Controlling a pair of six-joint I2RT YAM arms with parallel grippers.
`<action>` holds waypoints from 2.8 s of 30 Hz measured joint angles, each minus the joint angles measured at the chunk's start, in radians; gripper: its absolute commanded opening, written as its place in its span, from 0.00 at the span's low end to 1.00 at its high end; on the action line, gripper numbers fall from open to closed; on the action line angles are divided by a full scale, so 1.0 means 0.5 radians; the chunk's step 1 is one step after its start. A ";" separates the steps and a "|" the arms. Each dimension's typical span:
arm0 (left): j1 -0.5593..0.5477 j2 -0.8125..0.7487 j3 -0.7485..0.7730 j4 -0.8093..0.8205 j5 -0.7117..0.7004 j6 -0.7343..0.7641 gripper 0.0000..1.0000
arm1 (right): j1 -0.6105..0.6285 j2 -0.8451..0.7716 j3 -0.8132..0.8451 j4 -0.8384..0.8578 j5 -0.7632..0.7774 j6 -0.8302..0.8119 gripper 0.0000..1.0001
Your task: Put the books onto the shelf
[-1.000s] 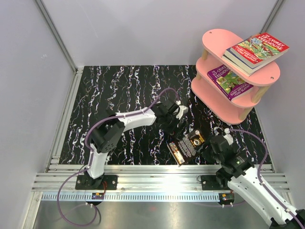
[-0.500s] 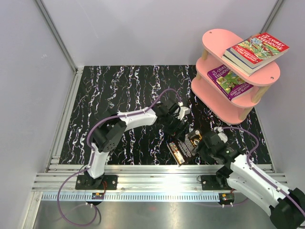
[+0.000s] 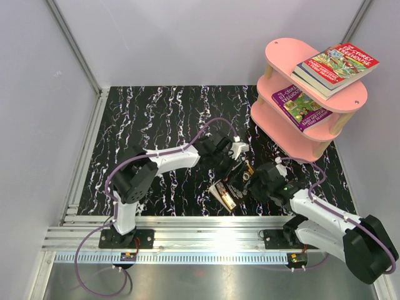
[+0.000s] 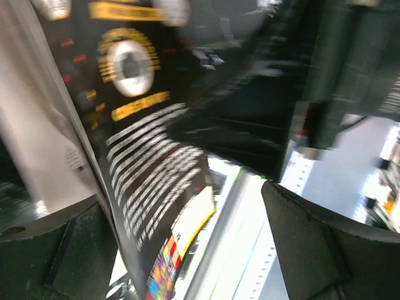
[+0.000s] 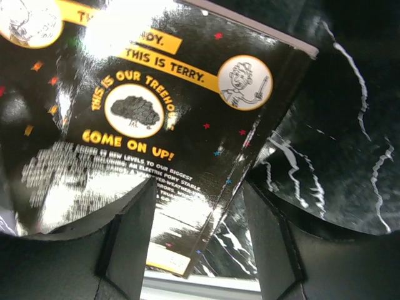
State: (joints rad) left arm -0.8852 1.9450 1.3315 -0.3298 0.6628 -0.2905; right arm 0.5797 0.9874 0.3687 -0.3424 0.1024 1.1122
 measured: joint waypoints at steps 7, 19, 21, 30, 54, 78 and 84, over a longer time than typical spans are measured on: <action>-0.016 -0.047 -0.055 0.103 0.170 -0.047 0.70 | 0.000 0.005 -0.014 0.066 0.002 0.000 0.64; -0.018 0.102 -0.055 0.071 0.054 -0.065 0.00 | 0.000 -0.369 -0.085 -0.184 0.029 0.002 0.66; -0.019 0.152 -0.055 0.091 0.060 -0.079 0.00 | 0.001 -0.488 -0.090 -0.260 0.031 0.002 0.68; 0.021 0.154 -0.182 0.375 0.239 -0.211 0.00 | 0.001 -1.043 -0.117 -0.412 0.082 0.012 0.87; 0.287 -0.060 -0.639 1.423 0.796 -0.906 0.00 | 0.000 -0.751 -0.384 0.383 0.092 0.029 0.94; 0.428 0.521 -0.809 3.159 1.032 -2.578 0.29 | -0.024 -0.096 -0.654 1.617 0.037 0.201 0.21; 0.424 0.562 -0.848 3.191 1.058 -2.603 0.47 | -0.021 -0.412 -0.661 1.471 0.018 0.179 0.00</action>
State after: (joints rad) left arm -0.6731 2.2261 0.9077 1.2659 1.1919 -1.5921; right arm 0.5690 0.7815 0.0383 0.3931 0.1112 1.2018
